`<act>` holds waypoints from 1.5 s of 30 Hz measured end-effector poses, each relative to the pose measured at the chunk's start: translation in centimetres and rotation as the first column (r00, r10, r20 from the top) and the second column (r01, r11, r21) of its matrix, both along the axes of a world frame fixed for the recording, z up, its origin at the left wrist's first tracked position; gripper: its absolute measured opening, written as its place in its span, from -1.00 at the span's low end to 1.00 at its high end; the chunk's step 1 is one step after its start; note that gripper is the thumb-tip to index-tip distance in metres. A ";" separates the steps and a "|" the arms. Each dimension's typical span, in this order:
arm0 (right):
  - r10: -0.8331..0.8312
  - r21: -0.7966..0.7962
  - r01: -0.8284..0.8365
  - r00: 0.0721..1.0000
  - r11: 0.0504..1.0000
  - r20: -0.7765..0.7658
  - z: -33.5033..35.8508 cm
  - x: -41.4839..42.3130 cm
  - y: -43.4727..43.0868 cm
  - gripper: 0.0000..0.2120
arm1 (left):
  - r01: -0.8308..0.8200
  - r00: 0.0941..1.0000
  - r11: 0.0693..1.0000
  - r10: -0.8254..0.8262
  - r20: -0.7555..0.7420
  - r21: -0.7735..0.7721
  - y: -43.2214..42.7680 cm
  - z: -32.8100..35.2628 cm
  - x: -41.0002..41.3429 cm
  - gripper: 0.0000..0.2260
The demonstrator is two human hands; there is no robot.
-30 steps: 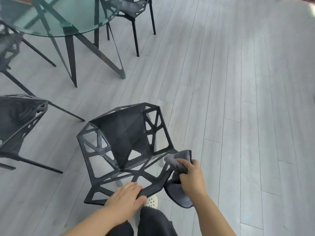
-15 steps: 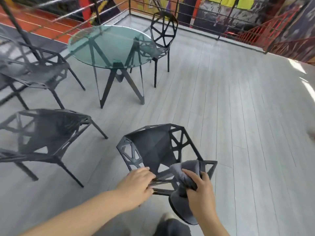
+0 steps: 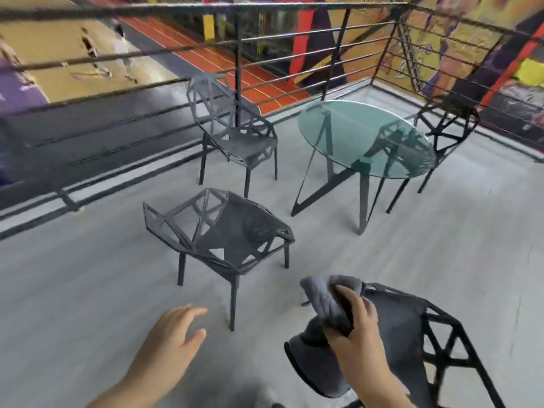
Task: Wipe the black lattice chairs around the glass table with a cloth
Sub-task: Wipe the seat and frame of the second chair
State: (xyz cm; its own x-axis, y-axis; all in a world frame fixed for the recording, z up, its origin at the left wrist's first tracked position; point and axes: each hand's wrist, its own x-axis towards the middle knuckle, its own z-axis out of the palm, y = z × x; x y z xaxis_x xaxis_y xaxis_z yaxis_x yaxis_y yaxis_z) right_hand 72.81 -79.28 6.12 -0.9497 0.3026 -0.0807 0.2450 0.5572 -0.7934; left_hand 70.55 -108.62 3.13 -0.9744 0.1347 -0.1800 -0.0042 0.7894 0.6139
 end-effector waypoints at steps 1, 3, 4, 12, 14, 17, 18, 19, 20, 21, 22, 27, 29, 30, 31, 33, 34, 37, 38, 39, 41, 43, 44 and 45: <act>0.000 0.001 0.000 1.000 1.000 -0.011 -0.3 -1.4 -0.9 -0.33 | -0.022 1.000 1.000 0.022 0.012 0.004 -0.9 -0.7 -0.7 -0.71; 0.036 -0.024 -0.036 0.999 0.999 0.016 -0.9 -4.5 -2.5 -0.35 | -0.053 0.998 0.999 0.053 0.039 0.006 -2.2 -1.8 -2.5 -0.71; 0.067 -0.034 -0.066 0.997 0.997 0.045 -1.5 -6.1 -3.3 -0.37 | -0.062 0.997 0.998 0.062 0.052 0.001 -2.8 -2.3 -3.6 -0.71; 0.188 -0.174 -0.145 0.948 0.974 0.257 -7.7 -19.1 -9.1 -0.57 | -0.224 0.963 0.968 0.238 0.130 -0.111 -5.5 -3.8 -14.1 -0.67; 0.208 -0.177 -0.160 0.931 0.971 0.299 -8.7 -21.7 -11.0 -0.53 | -0.251 0.949 0.960 0.269 0.163 -0.125 -6.0 -4.1 -16.7 -0.63; 0.263 -0.154 -0.223 0.908 0.962 0.327 -9.7 -25.0 -13.8 -0.50 | -0.256 0.939 0.959 0.277 0.202 -0.124 -6.9 -5.1 -19.9 -0.57; 0.290 -0.150 -0.252 0.894 0.956 0.342 -10.0 -25.9 -14.7 -0.48 | -0.253 0.937 0.960 0.274 0.214 -0.123 -7.4 -5.5 -20.8 -0.54; 0.316 -0.153 -0.279 0.873 0.948 0.371 -10.4 -26.6 -15.7 -0.45 | -0.248 0.935 0.961 0.271 0.229 -0.124 -7.9 -5.9 -21.6 -0.52; 0.345 -0.155 -0.308 0.844 0.939 0.410 -10.8 -27.1 -16.5 -0.41 | -0.241 0.933 0.961 0.268 0.242 -0.134 -8.4 -6.1 -22.4 -0.50; 0.378 -0.139 -0.356 0.801 0.924 0.464 -11.3 -27.5 -17.3 -0.36 | -0.229 0.932 0.962 0.262 0.253 -0.151 -9.0 -6.3 -23.2 -0.49; 0.416 -0.088 -0.439 0.740 0.894 0.529 -11.9 -27.7 -18.1 -0.31 | -0.215 0.932 0.962 0.254 0.259 -0.170 -9.7 -6.5 -24.0 -0.47; 0.432 0.103 -0.700 0.542 0.707 0.721 -14.5 -27.6 -19.8 -0.14 | -0.189 0.920 0.964 0.240 0.309 -0.188 -13.4 -8.1 -27.5 -0.41; 0.404 0.158 -0.702 0.562 0.694 0.722 -15.4 -27.6 -20.3 -0.13 | -0.146 0.927 0.972 0.200 0.317 -0.185 -14.8 -8.7 -28.9 -0.39; 0.391 0.186 -0.701 0.575 0.688 0.719 -15.6 -27.6 -20.6 -0.13 | -0.116 0.932 0.976 0.170 0.320 -0.183 -15.6 -8.9 -29.6 -0.39; 0.383 0.210 -0.696 0.591 0.686 0.710 -15.8 -27.6 -20.9 -0.14 | -0.081 0.936 0.980 0.137 0.323 -0.180 -16.4 -9.1 -30.2 -0.38; 0.383 0.226 -0.676 0.624 0.701 0.681 -16.1 -27.7 -21.4 -0.20 | 0.005 0.948 0.978 0.062 0.313 -0.209 -17.8 -9.3 -31.3 -0.38; 0.388 0.221 -0.668 0.634 0.711 0.669 -16.2 -27.9 -21.6 -0.23 | 0.064 0.958 0.966 0.011 0.285 -0.252 -18.5 -9.4 -31.8 -0.40; 0.389 0.239 -0.660 0.654 0.712 0.649 -16.5 -28.2 -22.3 -0.35 | 0.186 0.968 0.930 -0.119 0.221 -0.316 -20.1 -9.9 -33.1 -0.43; 0.380 0.255 -0.652 0.667 0.714 0.641 -16.6 -28.1 -22.7 -0.37 | 0.204 0.966 0.930 -0.141 0.216 -0.305 -20.4 -10.1 -33.4 -0.43; 0.377 0.275 -0.648 0.680 0.710 0.629 -16.8 -28.1 -23.2 -0.39 | 0.220 0.964 0.930 -0.162 0.210 -0.293 -20.7 -10.2 -33.6 -0.44; 0.380 0.315 -0.648 0.700 0.693 0.604 -17.3 -28.2 -24.5 -0.44 | 0.239 0.963 0.930 -0.190 0.192 -0.278 -21.2 -10.5 -34.0 -0.44; 0.390 0.386 -0.651 0.727 0.654 0.566 -17.7 -28.3 -26.3 -0.45 | 0.256 0.960 0.927 -0.209 0.187 -0.275 -21.7 -10.8 -34.6 -0.43; 0.382 0.431 -0.650 0.737 0.626 0.557 -17.8 -28.4 -27.2 -0.43 | 0.267 0.958 0.923 -0.221 0.183 -0.279 -21.9 -10.9 -34.7 -0.43; 0.359 0.475 -0.634 0.756 0.610 0.548 -17.6 -28.5 -28.2 -0.41 | 0.276 0.956 0.919 -0.233 0.177 -0.280 -22.0 -11.0 -34.9 -0.43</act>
